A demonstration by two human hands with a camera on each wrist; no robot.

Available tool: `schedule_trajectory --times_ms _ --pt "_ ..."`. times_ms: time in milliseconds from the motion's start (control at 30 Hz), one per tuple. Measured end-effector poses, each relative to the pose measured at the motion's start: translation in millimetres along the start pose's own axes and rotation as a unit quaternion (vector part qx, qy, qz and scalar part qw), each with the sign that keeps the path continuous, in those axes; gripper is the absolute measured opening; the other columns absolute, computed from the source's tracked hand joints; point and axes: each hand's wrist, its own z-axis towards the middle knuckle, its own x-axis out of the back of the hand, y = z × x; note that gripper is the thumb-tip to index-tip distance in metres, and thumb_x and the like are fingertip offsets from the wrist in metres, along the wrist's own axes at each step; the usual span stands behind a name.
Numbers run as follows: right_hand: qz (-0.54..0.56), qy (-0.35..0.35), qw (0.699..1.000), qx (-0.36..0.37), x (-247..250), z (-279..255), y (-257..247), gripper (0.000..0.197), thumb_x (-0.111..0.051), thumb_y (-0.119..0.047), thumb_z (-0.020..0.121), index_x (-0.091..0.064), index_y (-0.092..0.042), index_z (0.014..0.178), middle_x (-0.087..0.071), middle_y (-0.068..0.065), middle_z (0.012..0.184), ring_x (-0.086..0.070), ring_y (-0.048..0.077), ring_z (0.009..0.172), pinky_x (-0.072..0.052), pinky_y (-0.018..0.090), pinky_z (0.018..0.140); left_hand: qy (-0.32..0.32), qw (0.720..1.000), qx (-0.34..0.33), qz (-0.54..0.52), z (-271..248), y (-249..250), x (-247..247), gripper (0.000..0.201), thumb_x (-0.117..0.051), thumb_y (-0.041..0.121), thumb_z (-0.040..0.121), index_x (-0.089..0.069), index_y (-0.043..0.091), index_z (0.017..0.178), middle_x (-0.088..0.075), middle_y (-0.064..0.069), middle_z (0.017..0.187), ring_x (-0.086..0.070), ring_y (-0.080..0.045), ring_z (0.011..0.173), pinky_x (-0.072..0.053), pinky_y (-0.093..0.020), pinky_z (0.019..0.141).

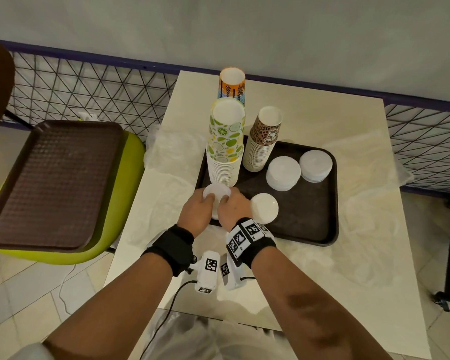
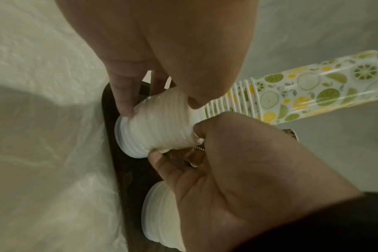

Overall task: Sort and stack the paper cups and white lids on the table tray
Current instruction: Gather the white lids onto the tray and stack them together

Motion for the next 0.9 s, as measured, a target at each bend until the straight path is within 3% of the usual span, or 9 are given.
schedule_trajectory --times_ms 100,267,367,433,500,600,700,767,900 --pt "0.015 -0.003 1.0 0.007 1 -1 0 0.038 -0.042 -0.018 0.105 -0.044 -0.003 0.14 -0.057 0.018 0.136 -0.057 0.032 0.124 -0.043 0.034 0.098 -0.002 0.999 0.008 -0.032 -1 0 2 0.045 -0.047 0.033 0.104 -0.049 0.017 0.146 -0.06 -0.008 0.138 -0.058 -0.028 0.123 -0.047 -0.052 0.11" --pt "-0.002 -0.013 0.999 0.043 23 -18 2 0.043 -0.044 -0.017 0.103 -0.041 0.0 0.143 -0.053 0.018 0.141 -0.051 0.03 0.13 -0.041 0.035 0.104 0.008 1.0 -0.016 -0.003 -9 8 6 0.052 -0.049 0.039 0.104 -0.045 0.015 0.15 -0.057 -0.007 0.144 -0.055 -0.024 0.128 -0.042 -0.042 0.112" --pt "-0.018 0.002 0.994 0.106 55 -33 11 0.036 -0.046 -0.016 0.102 -0.054 -0.005 0.136 -0.059 0.013 0.134 -0.056 0.027 0.124 -0.043 0.032 0.102 0.086 0.994 -0.047 0.056 -27 10 11 0.055 -0.052 0.044 0.102 -0.046 0.016 0.149 -0.055 -0.01 0.143 -0.052 -0.03 0.131 -0.041 -0.045 0.111" --pt "0.007 0.044 0.989 0.141 80 -41 24 0.029 -0.051 -0.014 0.098 -0.062 -0.011 0.125 -0.065 0.008 0.122 -0.063 0.024 0.111 -0.05 0.034 0.098 0.163 0.971 -0.11 0.134 -45 15 12 0.053 -0.049 0.049 0.095 -0.054 0.019 0.138 -0.06 -0.009 0.129 -0.054 -0.031 0.118 -0.042 -0.045 0.103" --pt "0.044 0.107 0.981 0.155 106 -42 43 0.024 -0.055 -0.009 0.093 -0.064 -0.013 0.114 -0.063 0.006 0.112 -0.063 0.022 0.098 -0.054 0.039 0.09 0.196 0.948 -0.178 0.177 -63 27 5 0.052 -0.047 0.051 0.088 -0.057 0.019 0.128 -0.061 -0.005 0.119 -0.054 -0.028 0.108 -0.039 -0.038 0.095" --pt "0.042 0.195 0.97 0.143 148 -26 77 0.033 -0.056 -0.002 0.084 -0.06 -0.014 0.115 -0.052 0.008 0.116 -0.057 0.028 0.098 -0.051 0.044 0.088 0.171 0.935 -0.262 0.165 -83 57 -25 0.046 -0.052 0.046 0.087 -0.057 0.021 0.125 -0.057 -0.002 0.115 -0.051 -0.023 0.104 -0.037 -0.029 0.09" --pt "0.01 0.205 0.975 0.09 184 4 112 0.052 -0.06 -0.002 0.081 -0.05 -0.012 0.131 -0.043 0.017 0.131 -0.044 0.04 0.114 -0.042 0.043 0.092 0.125 0.933 -0.301 0.154 -88 88 -69 0.045 -0.062 0.038 0.087 -0.055 0.022 0.129 -0.052 -0.003 0.12 -0.052 -0.022 0.109 -0.045 -0.033 0.093" --pt "-0.041 0.181 0.979 0.081 199 29 130 0.069 -0.068 -0.009 0.081 -0.041 -0.013 0.143 -0.037 0.02 0.138 -0.038 0.042 0.121 -0.035 0.041 0.092 0.095 0.937 -0.284 0.179 -78 107 -100 0.052 -0.068 0.034 0.088 -0.051 0.022 0.135 -0.049 -0.006 0.125 -0.05 -0.026 0.111 -0.046 -0.038 0.094" --pt "-0.154 0.117 0.977 0.094 211 80 150 0.096 -0.078 -0.029 0.074 -0.027 -0.024 0.154 -0.028 0.013 0.151 -0.029 0.043 0.134 -0.043 0.052 0.103 0.052 0.925 -0.201 0.319 -45 139 -146 0.064 -0.065 0.037 0.092 -0.037 0.024 0.148 -0.04 -0.014 0.142 -0.044 -0.038 0.123 -0.043 -0.046 0.103"
